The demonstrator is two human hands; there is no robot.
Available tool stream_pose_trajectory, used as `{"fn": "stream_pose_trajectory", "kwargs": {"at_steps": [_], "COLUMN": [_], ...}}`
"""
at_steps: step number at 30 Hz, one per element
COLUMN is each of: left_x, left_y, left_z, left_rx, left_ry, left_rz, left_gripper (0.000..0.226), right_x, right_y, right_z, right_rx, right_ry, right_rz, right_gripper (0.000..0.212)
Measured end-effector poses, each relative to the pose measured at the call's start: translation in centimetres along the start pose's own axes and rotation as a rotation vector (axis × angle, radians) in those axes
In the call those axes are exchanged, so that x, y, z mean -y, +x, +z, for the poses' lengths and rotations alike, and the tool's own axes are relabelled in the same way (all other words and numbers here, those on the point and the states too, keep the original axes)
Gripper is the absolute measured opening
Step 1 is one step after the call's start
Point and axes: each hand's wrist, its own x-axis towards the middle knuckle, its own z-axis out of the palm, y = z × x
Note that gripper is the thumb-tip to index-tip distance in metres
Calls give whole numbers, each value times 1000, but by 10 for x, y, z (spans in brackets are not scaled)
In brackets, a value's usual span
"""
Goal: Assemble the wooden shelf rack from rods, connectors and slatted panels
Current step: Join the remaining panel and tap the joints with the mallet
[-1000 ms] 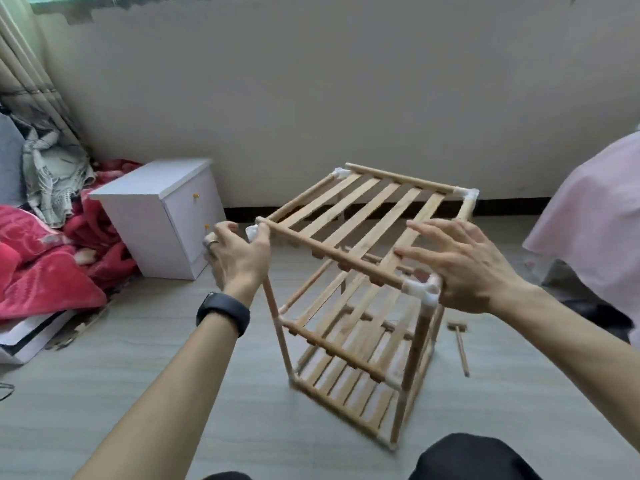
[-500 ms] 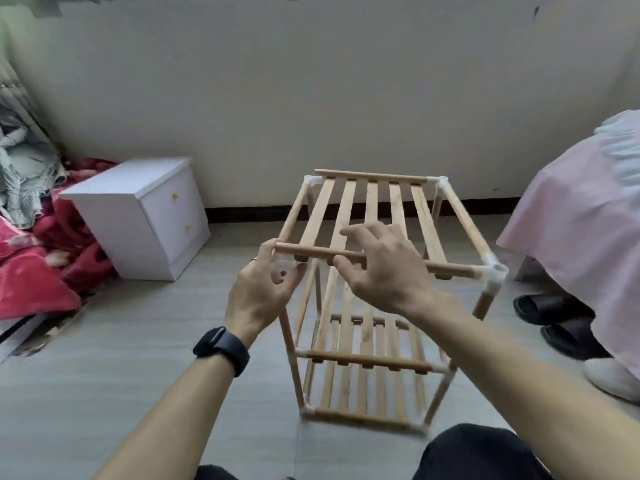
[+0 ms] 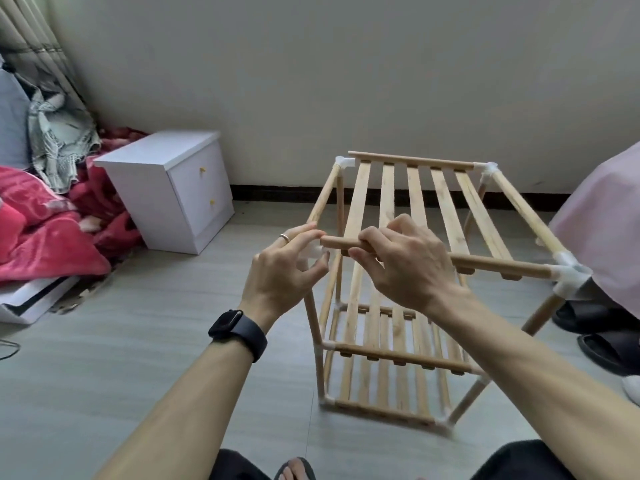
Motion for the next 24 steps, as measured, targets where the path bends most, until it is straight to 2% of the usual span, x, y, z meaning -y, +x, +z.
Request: {"fn": "stream_pose_trajectory", "kwargs": {"at_steps": [6,10,12,17,24], "left_x": [3,1,-1,-7,-12], "left_y": [2,4,6,9,9], "left_z": [0,0,-1,3,9], "left_rx": [42,41,44,44,-1], "left_ry": [19,5,-4,59,67], "left_rz": [80,121,177,348,368], "left_gripper": [51,39,35,44,44], "right_x": [-9,-13,-19,-31,-23], "right_y": [-7,-13,-17,-26,-24], "right_z": [-8,-12,-15,-22,-23], "right_rx": [-22,-13,-11,7,67], "right_ry": [47,88,98,125,122], "right_rz": [31,34,32,48,94], "right_gripper": [26,31,34,35,31]}}
